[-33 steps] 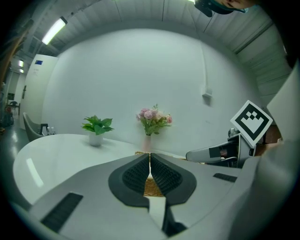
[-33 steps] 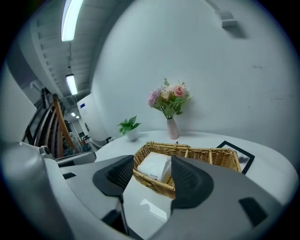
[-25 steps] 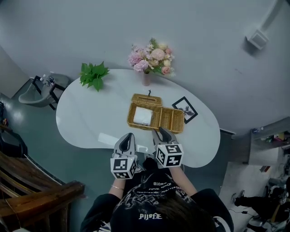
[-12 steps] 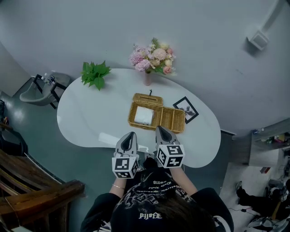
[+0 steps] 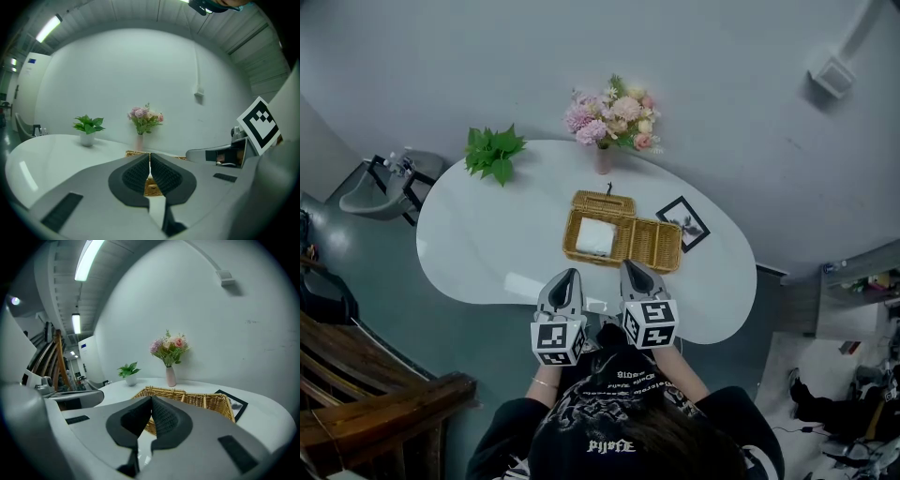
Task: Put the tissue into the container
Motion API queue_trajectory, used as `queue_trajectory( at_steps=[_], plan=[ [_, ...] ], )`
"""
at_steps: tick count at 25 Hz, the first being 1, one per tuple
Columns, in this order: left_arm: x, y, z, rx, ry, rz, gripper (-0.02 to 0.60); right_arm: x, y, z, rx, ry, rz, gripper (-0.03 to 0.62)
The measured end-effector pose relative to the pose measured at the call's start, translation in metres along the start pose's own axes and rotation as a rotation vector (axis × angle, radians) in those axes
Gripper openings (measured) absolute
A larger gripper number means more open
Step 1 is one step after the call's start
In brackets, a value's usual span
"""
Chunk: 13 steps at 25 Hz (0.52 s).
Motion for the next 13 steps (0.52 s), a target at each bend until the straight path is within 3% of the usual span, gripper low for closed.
queue_trajectory(
  at_steps=[13],
  plan=[
    [-0.0004, -0.0020, -0.0002, 0.002, 0.007, -0.019, 0.026, -0.0002, 0.0002, -0.0038, -0.003, 0.023, -0.009, 0.023]
  ],
)
Point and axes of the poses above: the fingertips, and each gripper's own axes: x forward along the fingers, y to its right, z out of its underside, the point moved 9 cm from there along -x, backward along the fingers, and after that the axes turned 15 degrees about -z, right-handed, at the moved point
